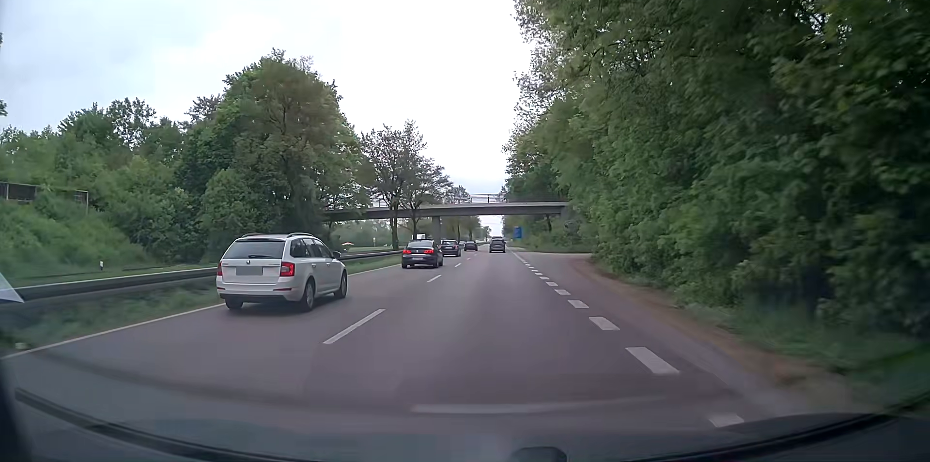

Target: Follow the waypoints while adhering to traffic rules and regulations

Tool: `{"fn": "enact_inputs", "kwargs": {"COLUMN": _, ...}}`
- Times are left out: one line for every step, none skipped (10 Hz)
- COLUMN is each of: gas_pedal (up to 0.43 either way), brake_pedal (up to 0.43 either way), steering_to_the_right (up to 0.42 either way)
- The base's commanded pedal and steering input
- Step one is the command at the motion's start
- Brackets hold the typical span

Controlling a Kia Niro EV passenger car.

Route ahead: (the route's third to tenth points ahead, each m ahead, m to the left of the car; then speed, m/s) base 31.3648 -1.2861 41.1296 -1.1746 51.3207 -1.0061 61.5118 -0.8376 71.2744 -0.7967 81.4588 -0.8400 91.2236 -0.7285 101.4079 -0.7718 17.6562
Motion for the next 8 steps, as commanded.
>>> {"fn": "enact_inputs", "kwargs": {"gas_pedal": 0.098, "brake_pedal": 0.000, "steering_to_the_right": 0.001}}
{"fn": "enact_inputs", "kwargs": {"gas_pedal": 0.098, "brake_pedal": 0.000, "steering_to_the_right": 0.001}}
{"fn": "enact_inputs", "kwargs": {"gas_pedal": 0.098, "brake_pedal": 0.000, "steering_to_the_right": 0.001}}
{"fn": "enact_inputs", "kwargs": {"gas_pedal": 0.098, "brake_pedal": 0.000, "steering_to_the_right": 0.001}}
{"fn": "enact_inputs", "kwargs": {"gas_pedal": 0.098, "brake_pedal": 0.000, "steering_to_the_right": 0.001}}
{"fn": "enact_inputs", "kwargs": {"gas_pedal": 0.098, "brake_pedal": 0.000, "steering_to_the_right": 0.001}}
{"fn": "enact_inputs", "kwargs": {"gas_pedal": 0.098, "brake_pedal": 0.000, "steering_to_the_right": 0.001}}
{"fn": "enact_inputs", "kwargs": {"gas_pedal": 0.098, "brake_pedal": 0.000, "steering_to_the_right": 0.001}}
